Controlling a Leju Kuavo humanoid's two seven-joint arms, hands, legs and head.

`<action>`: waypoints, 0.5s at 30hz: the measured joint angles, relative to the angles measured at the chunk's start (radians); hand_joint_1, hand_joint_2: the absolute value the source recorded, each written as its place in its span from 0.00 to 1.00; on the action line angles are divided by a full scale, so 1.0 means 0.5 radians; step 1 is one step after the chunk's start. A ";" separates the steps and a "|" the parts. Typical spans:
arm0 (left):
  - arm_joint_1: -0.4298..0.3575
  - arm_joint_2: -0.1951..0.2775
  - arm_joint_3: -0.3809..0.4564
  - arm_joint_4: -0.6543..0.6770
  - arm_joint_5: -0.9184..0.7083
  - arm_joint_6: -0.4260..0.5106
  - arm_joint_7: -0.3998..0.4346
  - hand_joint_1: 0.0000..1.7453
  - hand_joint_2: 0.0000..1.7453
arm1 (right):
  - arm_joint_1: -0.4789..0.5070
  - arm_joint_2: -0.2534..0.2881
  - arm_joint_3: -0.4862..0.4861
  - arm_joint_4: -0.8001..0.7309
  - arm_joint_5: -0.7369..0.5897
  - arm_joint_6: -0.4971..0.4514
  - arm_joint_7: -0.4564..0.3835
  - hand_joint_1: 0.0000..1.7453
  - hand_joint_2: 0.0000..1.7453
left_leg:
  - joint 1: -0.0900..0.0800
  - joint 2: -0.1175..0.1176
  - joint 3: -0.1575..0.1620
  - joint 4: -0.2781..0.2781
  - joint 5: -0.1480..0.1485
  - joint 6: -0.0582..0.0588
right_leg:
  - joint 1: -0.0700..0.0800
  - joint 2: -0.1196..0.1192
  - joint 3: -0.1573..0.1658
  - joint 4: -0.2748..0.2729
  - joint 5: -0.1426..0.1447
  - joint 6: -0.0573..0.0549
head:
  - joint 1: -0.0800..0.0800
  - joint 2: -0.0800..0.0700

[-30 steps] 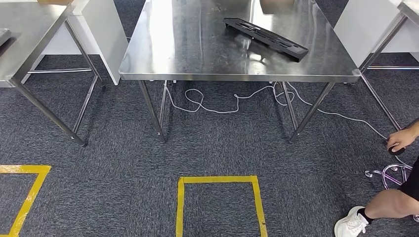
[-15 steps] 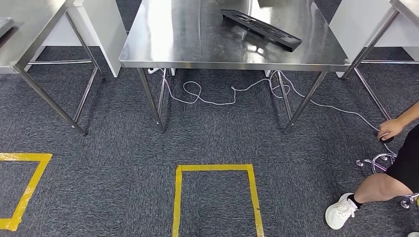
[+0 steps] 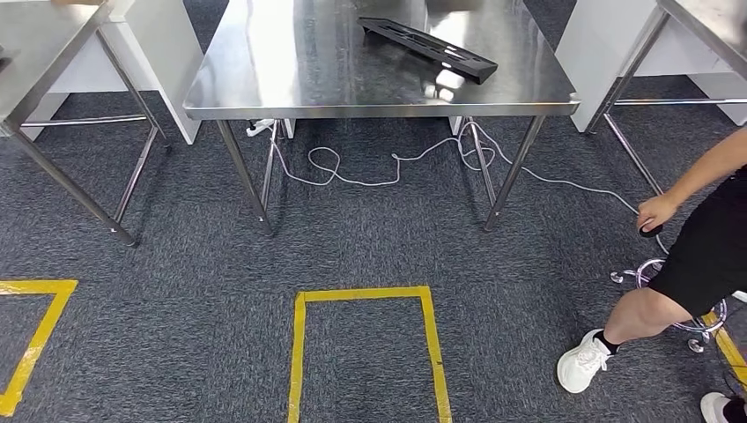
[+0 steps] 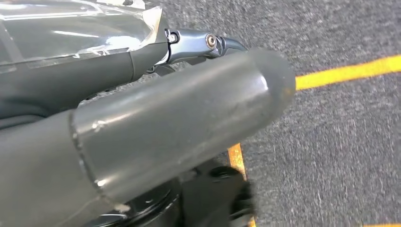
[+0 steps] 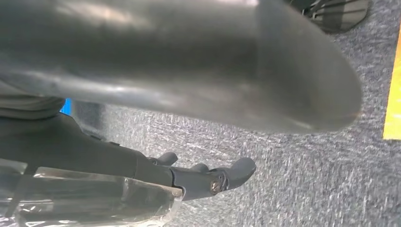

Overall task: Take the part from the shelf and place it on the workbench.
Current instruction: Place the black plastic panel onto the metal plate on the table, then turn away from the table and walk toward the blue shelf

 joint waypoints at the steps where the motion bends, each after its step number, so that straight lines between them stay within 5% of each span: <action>1: 0.002 0.001 0.000 0.001 0.000 0.001 0.000 0.00 0.00 | -0.003 0.005 0.004 0.001 0.002 0.000 0.000 0.00 0.00 | -0.009 -0.030 0.057 -0.087 0.019 0.016 | 0.001 0.016 -0.002 0.002 0.003 0.006 | 0.002 0.000; 4: 0.001 -0.001 0.000 0.005 0.000 0.002 0.000 0.00 0.00 | -0.011 0.009 0.009 0.003 0.005 0.000 0.002 0.00 0.00 | -0.021 -0.009 0.107 -0.182 0.024 0.019 | -0.002 0.063 -0.026 0.002 0.012 0.027 | -0.004 0.000; 6: -0.010 -0.005 0.000 0.006 -0.001 0.004 0.001 0.00 0.00 | -0.012 0.007 0.009 0.003 0.007 -0.001 0.005 0.00 0.00 | -0.013 0.034 0.137 -0.261 0.027 0.021 | 0.002 0.030 -0.065 0.051 -0.015 0.034 | -0.001 0.000; 9: -0.013 -0.008 0.000 0.007 -0.003 0.008 0.013 0.00 0.00 | -0.015 0.004 0.009 0.003 0.014 -0.004 0.014 0.00 0.00 | -0.007 0.106 0.152 -0.311 0.035 0.023 | -0.014 -0.045 -0.251 0.385 -0.153 0.037 | 0.012 0.000; 11: -0.012 -0.009 0.000 0.008 -0.004 0.009 0.027 0.00 0.00 | -0.011 0.002 0.009 0.003 0.020 -0.004 0.021 0.00 0.00 | -0.006 0.155 0.151 -0.309 0.032 0.019 | -0.031 -0.054 -0.347 0.551 -0.186 0.066 | 0.013 0.000; 12: -0.014 -0.009 0.000 0.008 -0.004 0.010 0.032 0.00 0.00 | -0.008 0.002 0.009 0.003 0.025 -0.004 0.026 0.00 0.00 | -0.003 0.177 0.153 -0.307 0.030 0.015 | -0.040 -0.062 -0.338 0.521 -0.154 0.091 | 0.013 0.000; 15: -0.019 -0.011 0.000 0.008 -0.004 0.019 0.046 0.00 0.00 | -0.008 0.003 0.009 0.003 0.036 -0.005 0.038 0.00 0.00 | 0.006 0.236 0.157 -0.285 0.013 -0.020 | -0.062 -0.154 -0.152 0.120 0.031 0.157 | 0.018 0.000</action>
